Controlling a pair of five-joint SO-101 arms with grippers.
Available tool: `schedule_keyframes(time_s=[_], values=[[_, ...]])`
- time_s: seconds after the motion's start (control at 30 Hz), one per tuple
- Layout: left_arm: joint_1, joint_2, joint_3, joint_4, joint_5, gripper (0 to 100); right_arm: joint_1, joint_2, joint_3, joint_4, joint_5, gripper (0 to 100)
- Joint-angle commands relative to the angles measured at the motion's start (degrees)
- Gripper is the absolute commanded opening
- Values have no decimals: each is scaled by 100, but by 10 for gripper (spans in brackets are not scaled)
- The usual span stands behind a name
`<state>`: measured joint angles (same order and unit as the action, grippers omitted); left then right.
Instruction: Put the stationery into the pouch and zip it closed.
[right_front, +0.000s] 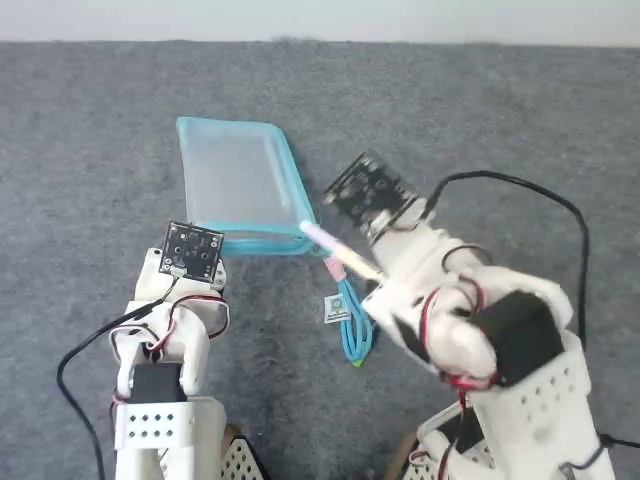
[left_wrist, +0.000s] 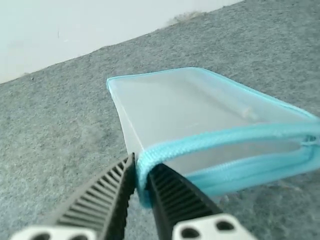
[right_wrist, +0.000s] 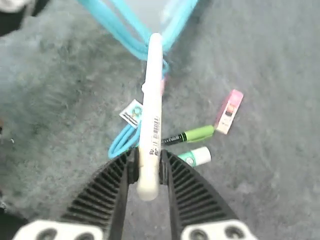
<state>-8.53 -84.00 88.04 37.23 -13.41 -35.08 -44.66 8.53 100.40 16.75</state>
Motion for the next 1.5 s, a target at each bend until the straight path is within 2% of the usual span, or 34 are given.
schedule_keyframes(time_s=[0.0,0.77,0.9,1.17,1.47], values=[[53,-18,-101,-211,79,12,-549,-171,-255,75,-62,7],[53,-18,-110,-220,79,12,-549,602,422,-1631,-220,7],[53,-18,-110,-220,79,12,-321,998,422,-1912,-299,7],[53,-18,-110,-220,79,12,-321,1754,492,-2158,-492,7],[53,-18,-110,-220,79,12,-312,2105,1433,-3574,-888,7]])
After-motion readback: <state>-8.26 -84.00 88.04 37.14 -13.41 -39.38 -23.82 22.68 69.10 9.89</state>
